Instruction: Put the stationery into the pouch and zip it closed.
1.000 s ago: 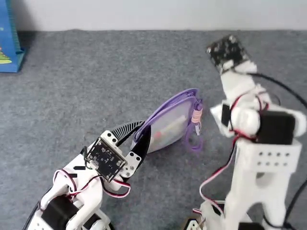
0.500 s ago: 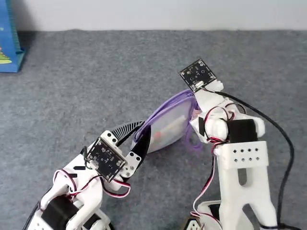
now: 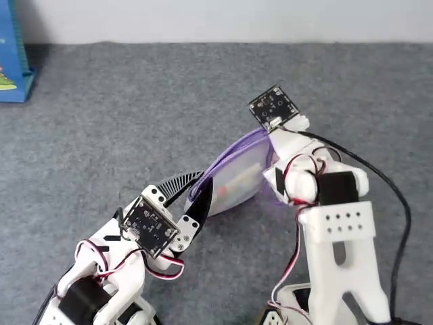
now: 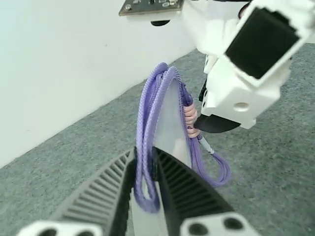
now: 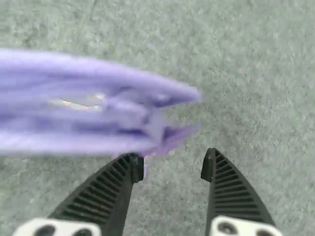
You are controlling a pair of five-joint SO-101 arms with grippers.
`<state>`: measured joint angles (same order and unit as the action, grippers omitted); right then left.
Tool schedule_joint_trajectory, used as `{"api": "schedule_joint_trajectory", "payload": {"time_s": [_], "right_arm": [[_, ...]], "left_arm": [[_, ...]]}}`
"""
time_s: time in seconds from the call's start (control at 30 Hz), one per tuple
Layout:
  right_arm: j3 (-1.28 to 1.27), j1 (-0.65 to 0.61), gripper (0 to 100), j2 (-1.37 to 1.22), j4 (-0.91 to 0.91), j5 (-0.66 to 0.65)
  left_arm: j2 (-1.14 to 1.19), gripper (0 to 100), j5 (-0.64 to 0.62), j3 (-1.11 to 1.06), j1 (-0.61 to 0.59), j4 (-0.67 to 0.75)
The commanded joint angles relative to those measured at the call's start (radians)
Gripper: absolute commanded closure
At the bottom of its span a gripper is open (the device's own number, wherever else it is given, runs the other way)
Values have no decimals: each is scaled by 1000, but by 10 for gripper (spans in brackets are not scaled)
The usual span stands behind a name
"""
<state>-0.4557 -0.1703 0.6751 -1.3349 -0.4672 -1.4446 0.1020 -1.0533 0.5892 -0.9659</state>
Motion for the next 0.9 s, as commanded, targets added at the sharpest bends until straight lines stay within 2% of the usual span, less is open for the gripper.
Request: {"api": "schedule_joint_trajectory", "payload": {"time_s": [0.0, 0.17, 0.4, 0.47, 0.6, 0.87], "right_arm": [[14, -39, 790, 88, -22, 6], [-18, -88, 790, 128, 24, 6], [-123, -53, 793, 85, 171, 5], [-127, -39, 835, 79, 191, -17], [-127, -35, 988, 87, 205, -130], [-123, 58, 989, 113, 194, -141]], "left_arm": [[17, 985, -3, -84, -20, -11], [17, 985, -3, -84, -20, -12], [17, 985, -3, -84, -20, -14], [17, 985, -3, -84, -20, -14], [17, 985, -3, -84, -20, -14], [17, 985, -3, -84, -20, -14]]}}
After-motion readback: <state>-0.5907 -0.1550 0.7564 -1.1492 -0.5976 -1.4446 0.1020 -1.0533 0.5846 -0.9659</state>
